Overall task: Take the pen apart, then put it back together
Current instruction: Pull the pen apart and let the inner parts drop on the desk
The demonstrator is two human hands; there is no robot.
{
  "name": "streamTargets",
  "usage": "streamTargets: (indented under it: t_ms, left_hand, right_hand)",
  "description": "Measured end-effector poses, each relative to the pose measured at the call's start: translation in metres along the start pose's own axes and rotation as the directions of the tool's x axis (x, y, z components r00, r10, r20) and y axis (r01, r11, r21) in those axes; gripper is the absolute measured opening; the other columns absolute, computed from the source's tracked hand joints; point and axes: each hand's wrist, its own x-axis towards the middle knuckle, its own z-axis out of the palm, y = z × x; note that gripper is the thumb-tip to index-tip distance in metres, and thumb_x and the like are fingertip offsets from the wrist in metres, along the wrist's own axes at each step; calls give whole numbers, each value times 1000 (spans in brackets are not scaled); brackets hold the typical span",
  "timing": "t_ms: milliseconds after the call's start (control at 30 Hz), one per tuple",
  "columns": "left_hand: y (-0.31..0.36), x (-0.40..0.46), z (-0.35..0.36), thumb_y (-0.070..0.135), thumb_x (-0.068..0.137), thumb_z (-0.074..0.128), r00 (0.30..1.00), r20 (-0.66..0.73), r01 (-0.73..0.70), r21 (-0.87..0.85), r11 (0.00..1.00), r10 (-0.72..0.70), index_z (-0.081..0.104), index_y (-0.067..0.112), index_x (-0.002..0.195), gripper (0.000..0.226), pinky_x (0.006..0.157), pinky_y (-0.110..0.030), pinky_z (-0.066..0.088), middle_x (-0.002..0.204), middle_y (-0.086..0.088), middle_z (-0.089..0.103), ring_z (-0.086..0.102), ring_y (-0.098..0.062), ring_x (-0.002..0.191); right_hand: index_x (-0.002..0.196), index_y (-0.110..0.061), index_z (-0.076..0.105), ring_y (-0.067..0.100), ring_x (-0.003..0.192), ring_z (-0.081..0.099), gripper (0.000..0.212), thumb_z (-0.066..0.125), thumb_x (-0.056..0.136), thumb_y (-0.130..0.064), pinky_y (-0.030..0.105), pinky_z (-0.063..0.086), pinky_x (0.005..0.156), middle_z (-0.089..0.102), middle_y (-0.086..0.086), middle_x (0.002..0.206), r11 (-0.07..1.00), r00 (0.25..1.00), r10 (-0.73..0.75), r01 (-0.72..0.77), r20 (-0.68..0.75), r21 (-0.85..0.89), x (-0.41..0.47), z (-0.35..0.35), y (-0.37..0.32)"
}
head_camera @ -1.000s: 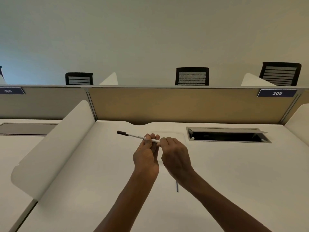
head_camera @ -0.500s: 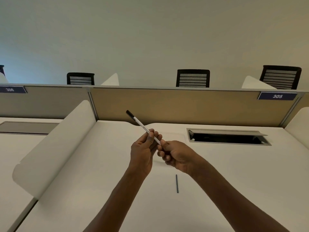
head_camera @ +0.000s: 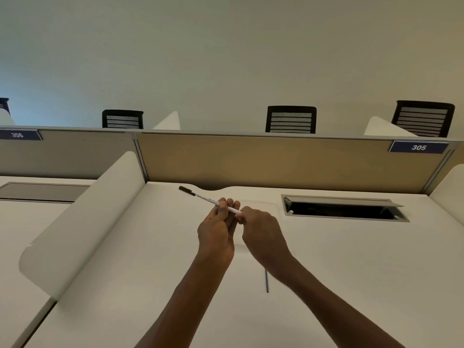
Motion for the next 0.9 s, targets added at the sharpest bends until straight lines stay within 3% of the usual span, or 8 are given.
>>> streamTargets:
  t_ms: [67,133,267,367,467,600,767,900]
  left_hand:
    - [3,3,-4,13,98,54,998,65,-27,36,999,25,66,1,110,21,73,-30,60,89,-5,73,73,-19,90]
    - [6,6,-8,15,96,55,991,131,-29,60,998,21,69,3,104,20,68,-26,58,89,-7,72,72,-19,88]
    - [12,6,-8,23,88,60,972,236,-23,91,996,0,70,5,100,23,61,-28,56,96,-12,67,69,-18,82]
    - [14,6,-8,19,86,61,971,237,-41,44,998,29,70,4,100,22,71,-28,59,89,-7,71,72,-20,89]
    - [7,1,-5,12,93,58,990,123,-82,54,995,75,69,4,102,17,73,-29,60,87,-6,73,73,-20,88]
    - [-2,-4,-2,11,94,58,998,-34,-58,-10,998,58,67,2,106,17,82,-35,60,91,-8,76,74,-22,90]
    - [-2,-2,-2,13,94,61,995,-84,38,-79,996,-45,70,4,102,15,71,-31,62,90,-9,78,75,-22,87]
    - [6,4,-4,15,96,57,1000,-9,10,11,1000,-10,67,1,111,23,81,-34,60,98,-11,75,73,-22,95]
  right_hand:
    - [84,-8,64,12,49,49,28,43,100,-18,26,39,48,62,5,65,819,921,189,-339,340,462,9,-11,1]
    - [89,-5,67,11,46,46,37,40,103,-26,21,37,44,61,5,65,391,768,187,-631,613,670,16,-27,3]
    - [96,-2,71,9,49,45,42,39,103,-28,17,33,43,64,5,71,105,585,9,-807,811,581,19,-45,11]
    - [83,-9,65,7,44,38,37,41,103,-28,16,29,40,57,1,62,-5,560,18,-828,828,560,18,-43,6]
    - [72,-14,58,7,42,36,37,42,103,-25,16,29,42,50,0,56,215,684,245,-729,687,650,16,-27,-4]
    - [71,-15,65,17,57,56,26,51,90,-4,26,41,53,65,1,65,934,970,227,-243,90,261,5,-5,-11]
    - [79,-8,65,19,50,55,8,71,81,-2,30,48,41,62,6,62,947,963,-238,200,-129,-252,-5,8,2]
    - [82,-12,62,17,51,52,18,52,96,-10,29,42,48,65,4,66,997,998,-61,60,7,41,5,-1,2]
